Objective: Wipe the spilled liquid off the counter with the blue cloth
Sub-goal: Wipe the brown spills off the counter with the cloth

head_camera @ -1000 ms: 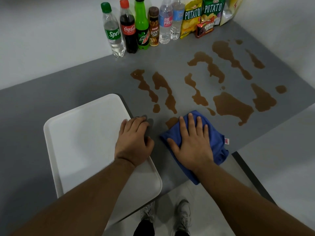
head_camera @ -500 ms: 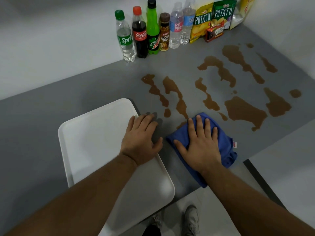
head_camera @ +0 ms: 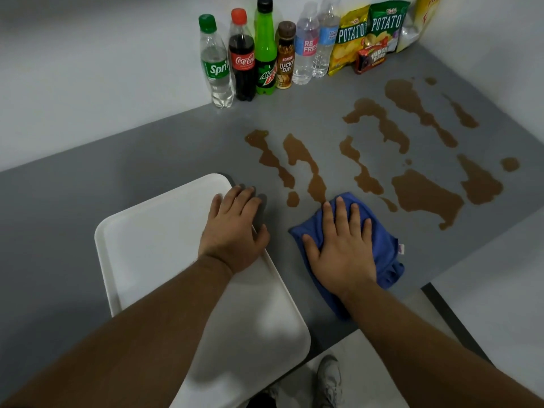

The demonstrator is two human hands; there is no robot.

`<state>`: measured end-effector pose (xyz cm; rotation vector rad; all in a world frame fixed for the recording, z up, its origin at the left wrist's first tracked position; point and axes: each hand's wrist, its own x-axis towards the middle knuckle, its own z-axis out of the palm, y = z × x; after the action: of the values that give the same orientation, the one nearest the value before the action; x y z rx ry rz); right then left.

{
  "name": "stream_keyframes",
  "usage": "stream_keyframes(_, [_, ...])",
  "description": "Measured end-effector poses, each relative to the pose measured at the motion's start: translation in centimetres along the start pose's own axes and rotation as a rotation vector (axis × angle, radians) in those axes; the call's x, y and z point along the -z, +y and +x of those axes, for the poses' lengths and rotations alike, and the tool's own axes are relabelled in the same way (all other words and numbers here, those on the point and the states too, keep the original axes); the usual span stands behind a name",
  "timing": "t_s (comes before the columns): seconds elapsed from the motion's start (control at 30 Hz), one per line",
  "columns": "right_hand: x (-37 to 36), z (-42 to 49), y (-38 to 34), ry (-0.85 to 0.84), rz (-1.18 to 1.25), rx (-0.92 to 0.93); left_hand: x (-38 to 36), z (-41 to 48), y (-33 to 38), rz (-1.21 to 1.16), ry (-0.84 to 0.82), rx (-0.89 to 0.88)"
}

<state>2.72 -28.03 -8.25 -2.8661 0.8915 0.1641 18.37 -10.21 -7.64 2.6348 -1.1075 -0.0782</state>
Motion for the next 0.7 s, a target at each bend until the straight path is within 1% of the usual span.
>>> stream_keyframes(0.07, [-0.3,-0.7,-0.6,0.005,0.010,0.010,-0.1,0.0,-0.1,-0.007,0.013,-0.008])
stream_keyframes(0.2, [-1.1,-4.0,2.1,-0.019,0.007,0.157,-0.1,0.0,-0.3,-0.017,0.043,-0.012])
stream_keyframes(0.23, [-1.0,-4.1,2.8,-0.023,0.006,0.155,-0.1,0.0,-0.3,-0.016,0.045,-0.012])
stream_keyframes(0.3, [-0.6,-3.6,3.1,-0.021,0.004,0.087,-0.2,0.1,-0.3,-0.009,0.052,-0.018])
stream_keyframes(0.43, [0.1,-0.5,-0.2,0.005,0.028,-0.087,-0.3,0.1,-0.3,0.021,0.049,-0.033])
stream_keyframes(0.47, [0.4,0.1,-1.0,0.001,0.030,-0.091,-0.3,0.0,-0.3,0.028,0.051,-0.036])
stream_keyframes(0.53, [0.6,-0.1,-1.4,-0.014,0.033,-0.025,-0.2,0.1,-0.3,0.031,0.048,-0.037])
stream_keyframes(0.63, [0.4,-3.0,0.4,-0.039,0.051,0.085,0.0,0.1,-0.2,0.026,0.038,-0.042])
stream_keyframes(0.7, [0.1,-5.3,1.3,-0.064,0.075,0.069,0.2,0.1,-0.1,0.023,0.040,-0.049])
